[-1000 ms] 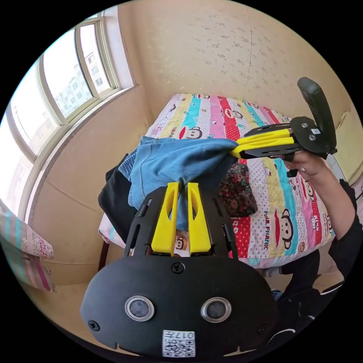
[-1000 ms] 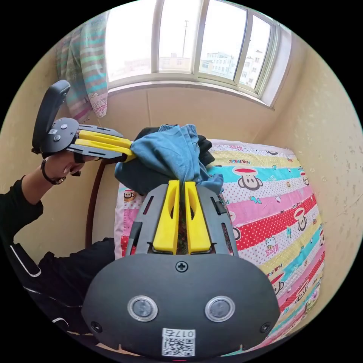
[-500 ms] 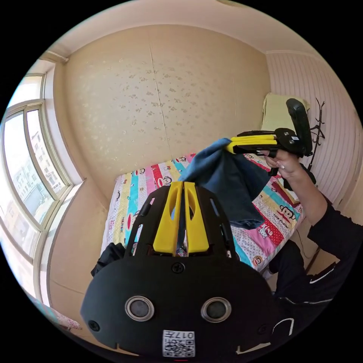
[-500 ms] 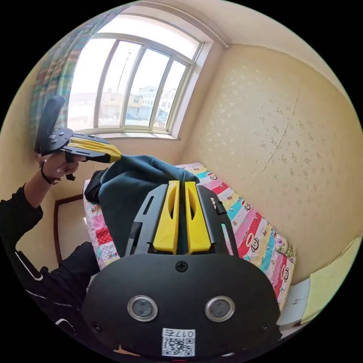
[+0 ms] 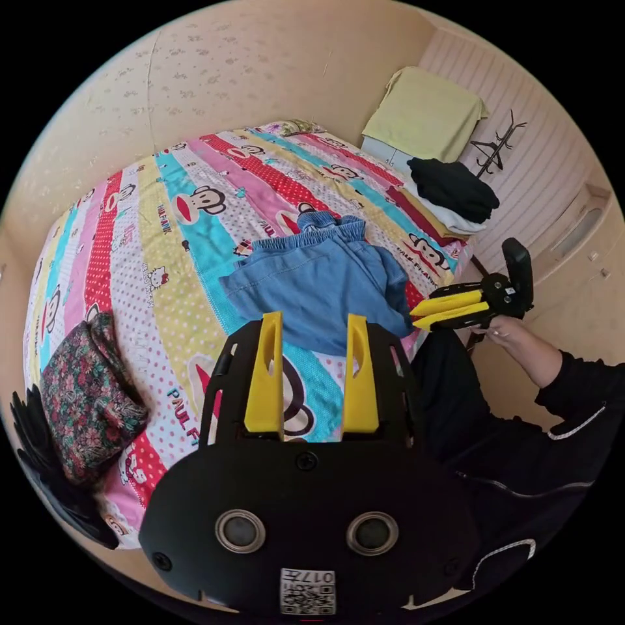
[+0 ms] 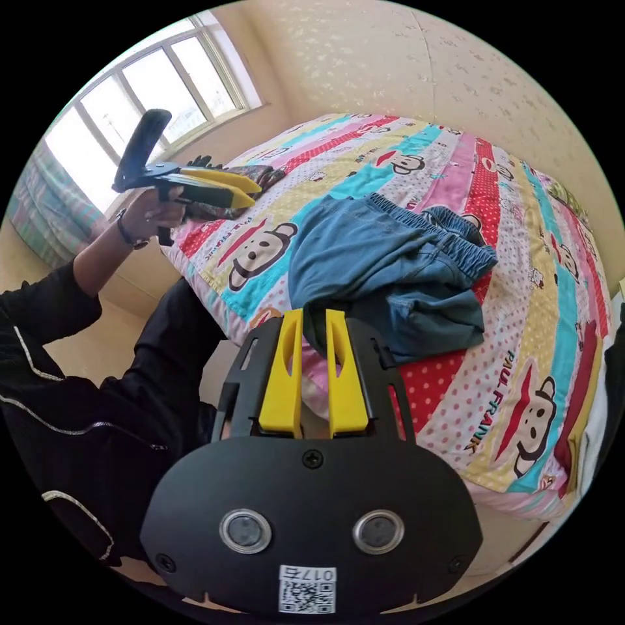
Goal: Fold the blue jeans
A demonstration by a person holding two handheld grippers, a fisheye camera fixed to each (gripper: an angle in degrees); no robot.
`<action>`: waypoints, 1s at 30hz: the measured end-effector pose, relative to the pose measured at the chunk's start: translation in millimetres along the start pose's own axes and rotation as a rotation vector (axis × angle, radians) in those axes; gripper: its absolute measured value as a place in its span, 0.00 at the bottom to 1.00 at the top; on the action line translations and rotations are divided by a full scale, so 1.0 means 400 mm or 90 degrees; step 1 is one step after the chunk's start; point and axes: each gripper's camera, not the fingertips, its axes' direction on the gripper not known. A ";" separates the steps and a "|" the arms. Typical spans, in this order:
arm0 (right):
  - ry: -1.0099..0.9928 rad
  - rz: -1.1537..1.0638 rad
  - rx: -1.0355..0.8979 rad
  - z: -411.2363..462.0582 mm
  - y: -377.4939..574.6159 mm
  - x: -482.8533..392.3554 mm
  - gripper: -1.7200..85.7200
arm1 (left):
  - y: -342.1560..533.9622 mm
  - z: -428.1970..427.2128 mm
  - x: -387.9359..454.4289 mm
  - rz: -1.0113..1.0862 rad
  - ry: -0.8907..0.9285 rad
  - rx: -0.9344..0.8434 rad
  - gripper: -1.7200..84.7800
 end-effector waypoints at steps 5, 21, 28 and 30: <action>0.058 0.052 0.044 -0.060 -0.055 0.105 0.18 | -0.123 0.258 0.036 -0.039 -0.058 -0.116 0.16; -0.011 0.346 -0.047 0.151 -0.096 0.620 0.18 | 0.360 -0.108 -0.010 -0.069 0.242 0.147 0.03; -0.243 -0.021 0.206 -0.172 -0.243 0.402 0.07 | 0.382 -0.268 -0.092 -0.087 0.063 0.224 0.16; -0.318 -0.196 0.270 -0.348 -0.246 0.291 0.06 | 0.352 -0.281 -0.099 -0.081 0.056 0.244 0.18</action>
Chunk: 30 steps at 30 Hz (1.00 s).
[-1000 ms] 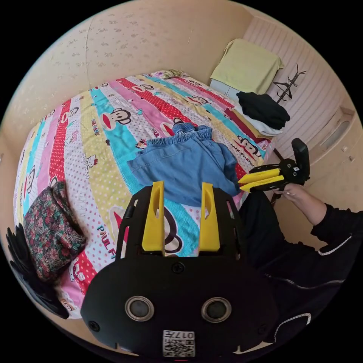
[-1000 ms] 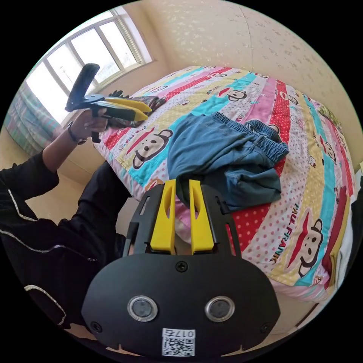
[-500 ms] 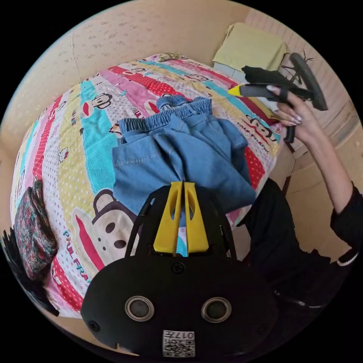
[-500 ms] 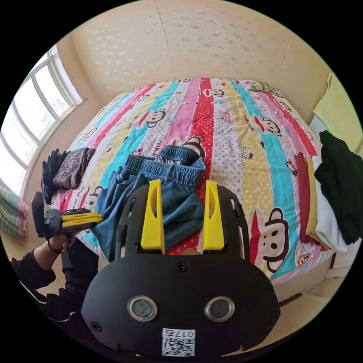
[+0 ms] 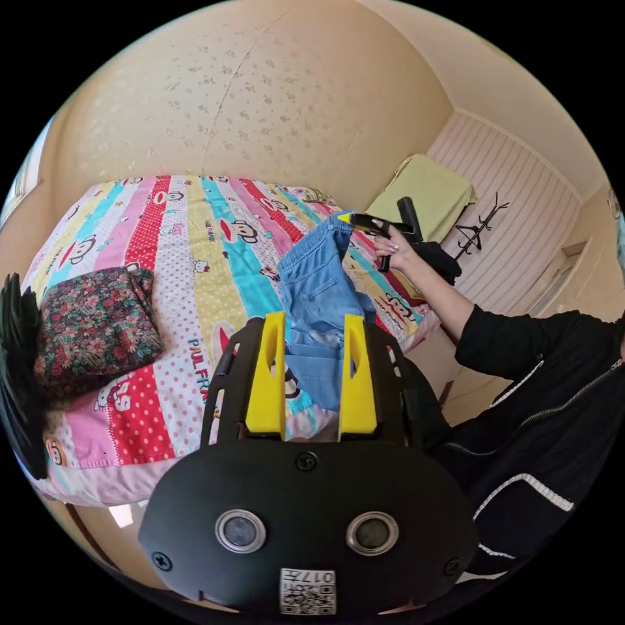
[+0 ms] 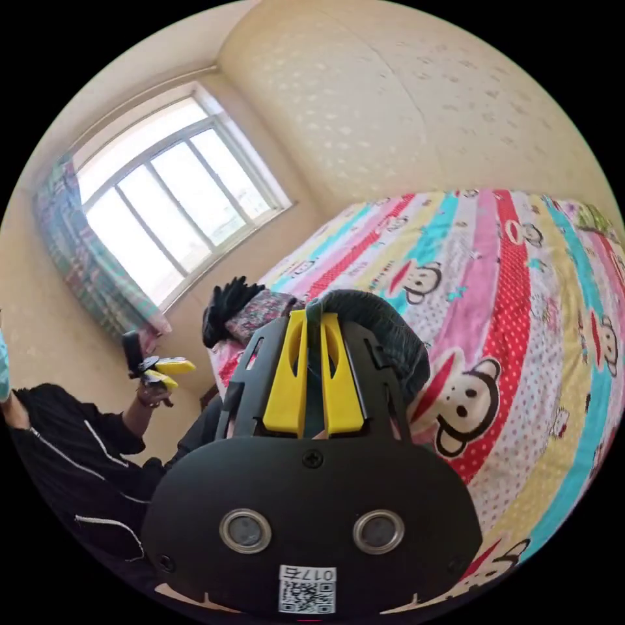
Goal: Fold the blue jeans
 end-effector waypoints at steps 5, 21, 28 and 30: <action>0.068 -0.044 -0.026 -0.102 -0.069 -0.187 0.06 | -0.083 0.003 0.082 0.044 0.130 0.101 0.21; 0.307 -0.069 -0.248 0.087 0.041 -0.445 0.08 | -0.081 0.159 0.354 -0.115 -0.255 0.121 0.22; 0.299 -0.086 -0.116 -0.151 0.085 -0.391 0.12 | -0.099 0.011 0.228 -0.047 0.019 0.109 0.07; 0.306 -0.079 -0.129 -0.220 0.112 -0.336 0.13 | -0.127 -0.072 0.241 0.046 0.072 0.133 0.06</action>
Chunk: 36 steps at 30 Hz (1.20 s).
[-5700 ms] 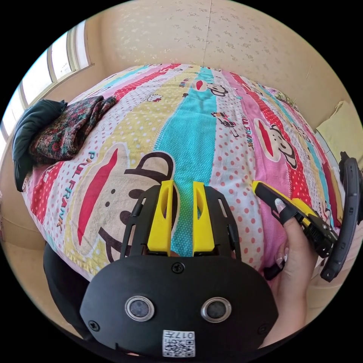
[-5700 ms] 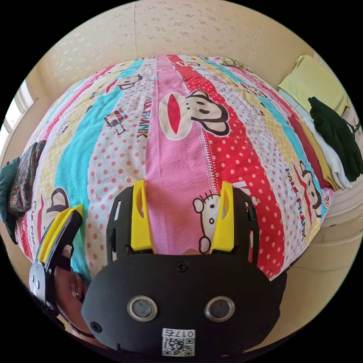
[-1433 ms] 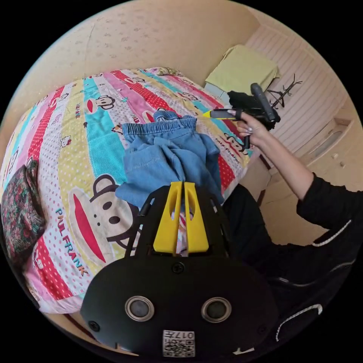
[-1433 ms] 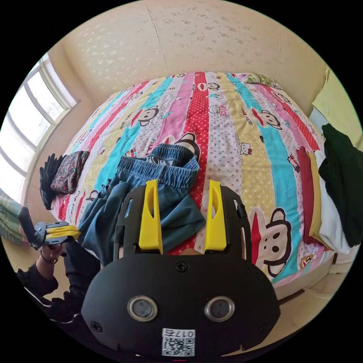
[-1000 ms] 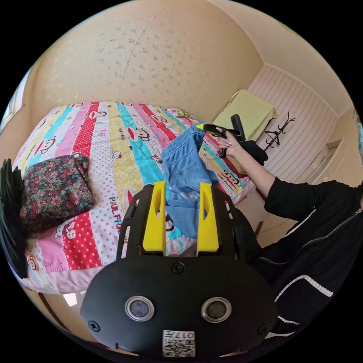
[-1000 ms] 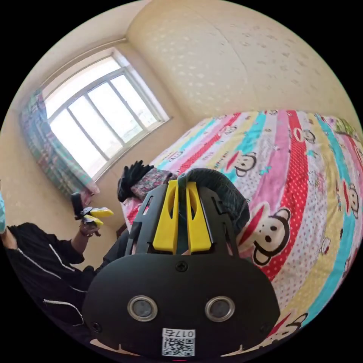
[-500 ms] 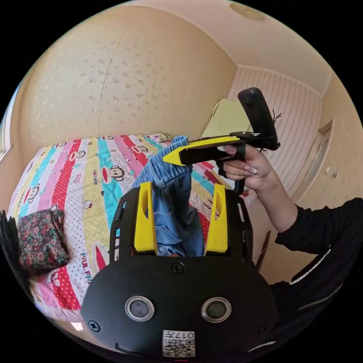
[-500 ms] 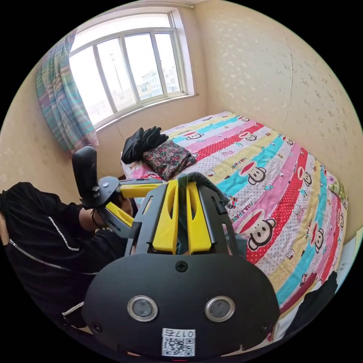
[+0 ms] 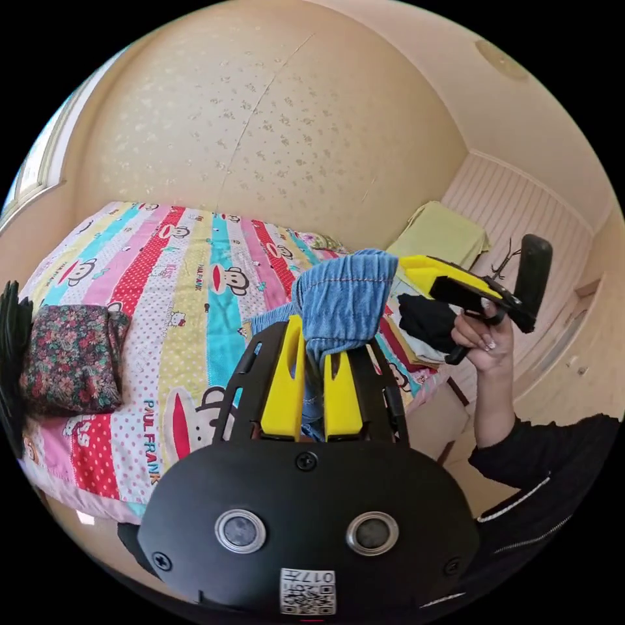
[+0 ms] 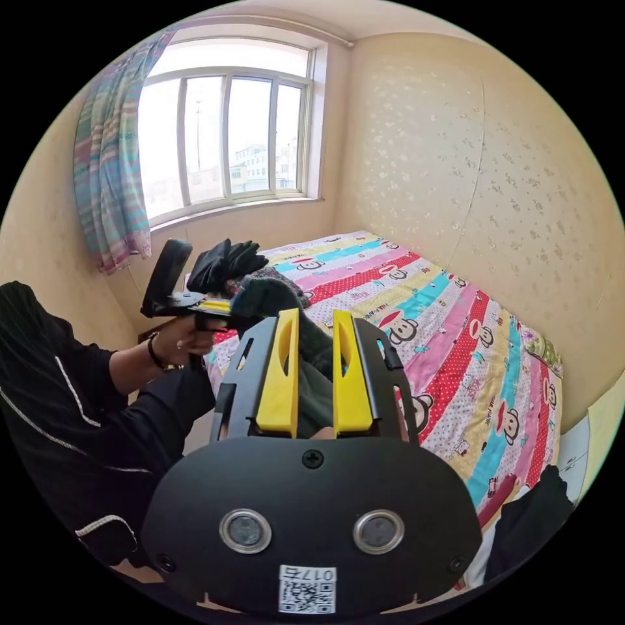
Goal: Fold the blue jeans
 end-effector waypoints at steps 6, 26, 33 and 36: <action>-0.175 0.032 0.018 0.058 0.054 0.128 0.26 | -0.222 -0.198 0.110 0.213 0.109 0.024 0.07; -0.168 0.044 0.210 -0.308 -0.252 0.209 0.08 | -0.366 -0.299 -0.030 0.143 0.058 -0.048 0.15; 0.025 0.002 0.056 -0.292 -0.418 0.087 0.08 | -0.207 -0.102 -0.095 0.078 0.143 -0.051 0.21; -0.001 0.008 0.086 -0.295 -0.417 0.087 0.08 | -0.164 -0.026 -0.084 0.089 0.115 -0.073 0.23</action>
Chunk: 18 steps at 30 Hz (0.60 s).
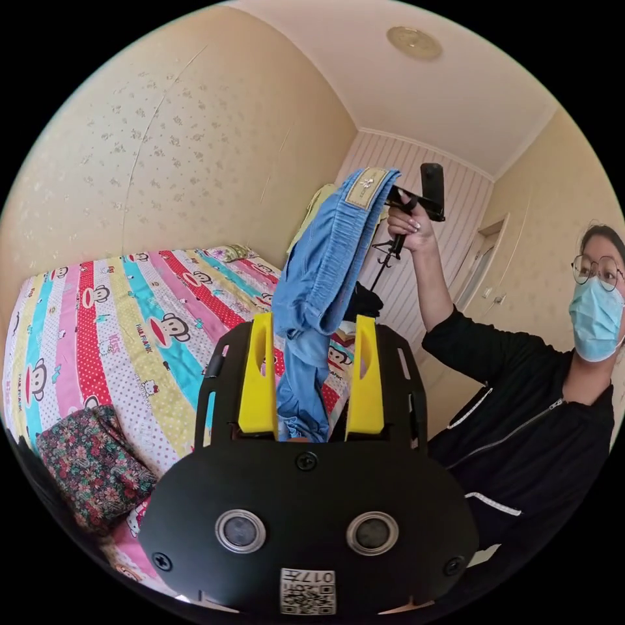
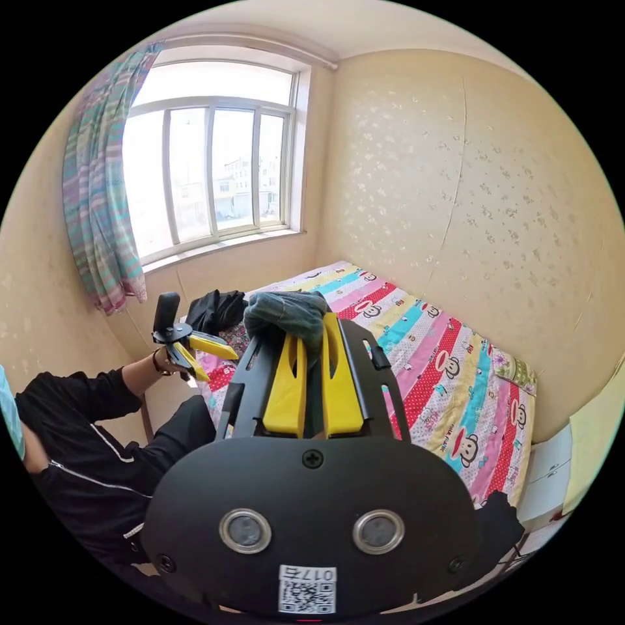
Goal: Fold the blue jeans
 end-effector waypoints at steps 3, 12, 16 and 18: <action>-0.112 -0.018 0.050 -0.021 0.010 0.020 0.08 | 0.015 0.032 0.000 0.004 -0.001 0.037 0.23; -0.173 -0.124 -0.067 0.121 0.024 -0.045 0.08 | -0.109 -0.036 0.055 0.115 0.018 0.152 0.18; -0.147 -0.138 -0.106 0.221 0.040 -0.083 0.08 | -0.147 0.073 0.039 0.076 -0.004 0.054 0.13; -0.102 -0.140 -0.122 0.256 0.065 -0.076 0.09 | -0.135 0.092 -0.003 0.020 0.009 0.038 0.10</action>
